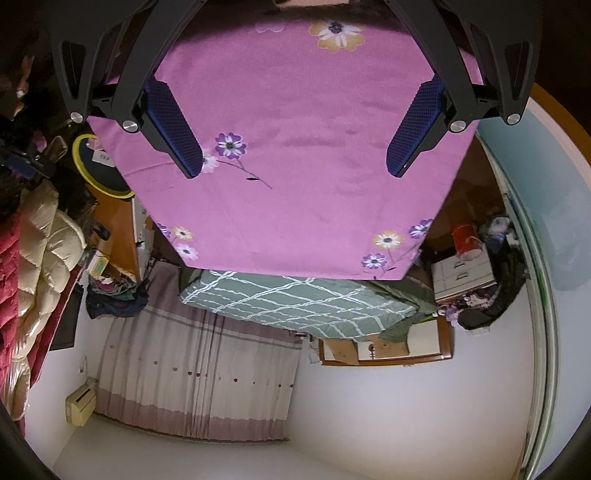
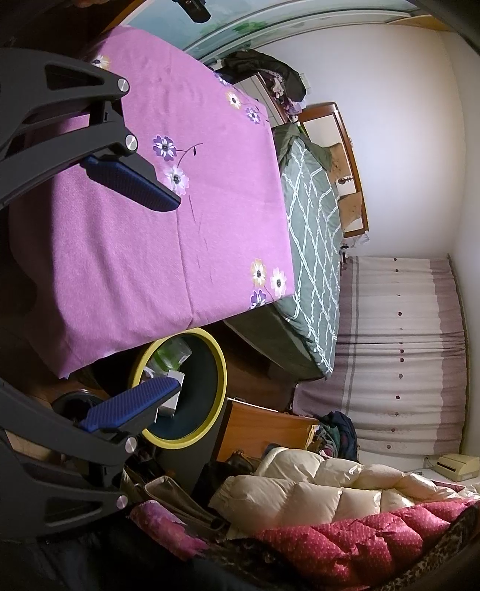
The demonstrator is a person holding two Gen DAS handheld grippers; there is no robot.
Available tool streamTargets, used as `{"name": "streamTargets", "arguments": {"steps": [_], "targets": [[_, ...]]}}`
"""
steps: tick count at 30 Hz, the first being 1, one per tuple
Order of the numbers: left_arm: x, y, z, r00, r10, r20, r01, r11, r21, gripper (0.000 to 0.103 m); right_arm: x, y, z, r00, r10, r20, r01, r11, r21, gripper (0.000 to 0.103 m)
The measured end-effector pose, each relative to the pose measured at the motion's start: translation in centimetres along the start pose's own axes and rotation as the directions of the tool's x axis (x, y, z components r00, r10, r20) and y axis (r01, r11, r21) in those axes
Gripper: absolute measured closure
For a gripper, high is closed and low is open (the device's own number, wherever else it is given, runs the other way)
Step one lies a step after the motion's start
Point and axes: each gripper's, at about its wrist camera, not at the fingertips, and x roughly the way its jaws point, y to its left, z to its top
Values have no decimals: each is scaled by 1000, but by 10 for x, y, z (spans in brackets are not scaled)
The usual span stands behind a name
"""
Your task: Collect trash
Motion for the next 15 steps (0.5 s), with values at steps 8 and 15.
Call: {"name": "streamTargets", "arguments": {"steps": [8,15], "targets": [[10,-2,8,999,36,26,-37,999,21,5,15,7,8,999,24,-21,-24,1000,-19,16],[93,29,42,989,139,-54,-139,990,17,5,68,23,43,998,53,-38,-55,997,-46,12]]}}
